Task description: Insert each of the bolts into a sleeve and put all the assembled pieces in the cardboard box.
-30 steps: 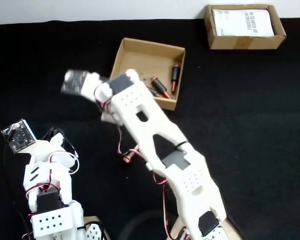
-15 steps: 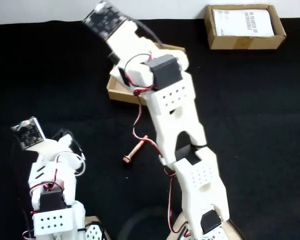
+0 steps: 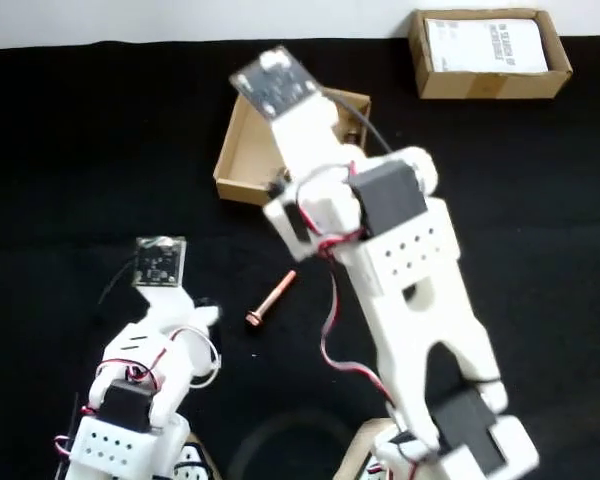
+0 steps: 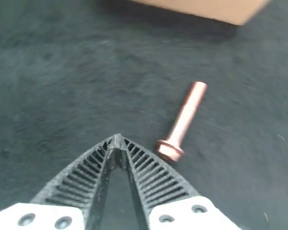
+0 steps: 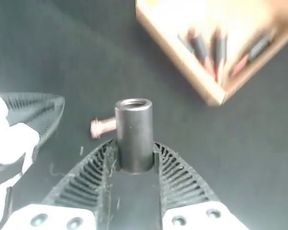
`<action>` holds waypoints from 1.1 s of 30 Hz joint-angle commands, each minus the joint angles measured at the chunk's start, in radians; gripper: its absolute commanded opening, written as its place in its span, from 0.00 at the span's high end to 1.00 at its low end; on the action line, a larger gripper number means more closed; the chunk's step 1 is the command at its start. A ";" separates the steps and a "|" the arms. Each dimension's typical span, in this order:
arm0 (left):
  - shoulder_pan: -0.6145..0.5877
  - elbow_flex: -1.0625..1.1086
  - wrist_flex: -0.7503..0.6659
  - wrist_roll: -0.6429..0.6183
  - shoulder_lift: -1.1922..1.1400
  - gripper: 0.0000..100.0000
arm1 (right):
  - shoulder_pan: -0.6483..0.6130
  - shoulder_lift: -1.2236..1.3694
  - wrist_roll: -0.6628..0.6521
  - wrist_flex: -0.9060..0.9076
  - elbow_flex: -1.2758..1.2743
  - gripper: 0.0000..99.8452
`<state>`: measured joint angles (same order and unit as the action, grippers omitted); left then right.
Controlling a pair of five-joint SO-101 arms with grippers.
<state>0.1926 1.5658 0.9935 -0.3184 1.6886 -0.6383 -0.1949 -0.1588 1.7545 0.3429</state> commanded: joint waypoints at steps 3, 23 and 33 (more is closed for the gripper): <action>0.157 -0.194 0.018 0.051 -0.013 0.99 | 0.035 -0.242 0.081 -0.113 -0.374 0.99; 0.386 -0.742 0.014 -0.071 -1.164 0.99 | 0.409 -0.905 0.150 -0.633 -1.445 0.99; 0.429 -0.993 0.012 -0.199 -1.643 0.99 | 0.435 -0.912 0.150 -0.654 -1.484 0.99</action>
<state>0.6176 0.6575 1.0088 -0.4933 0.1573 -0.2163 -1.0833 -0.0084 1.1147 -1.1469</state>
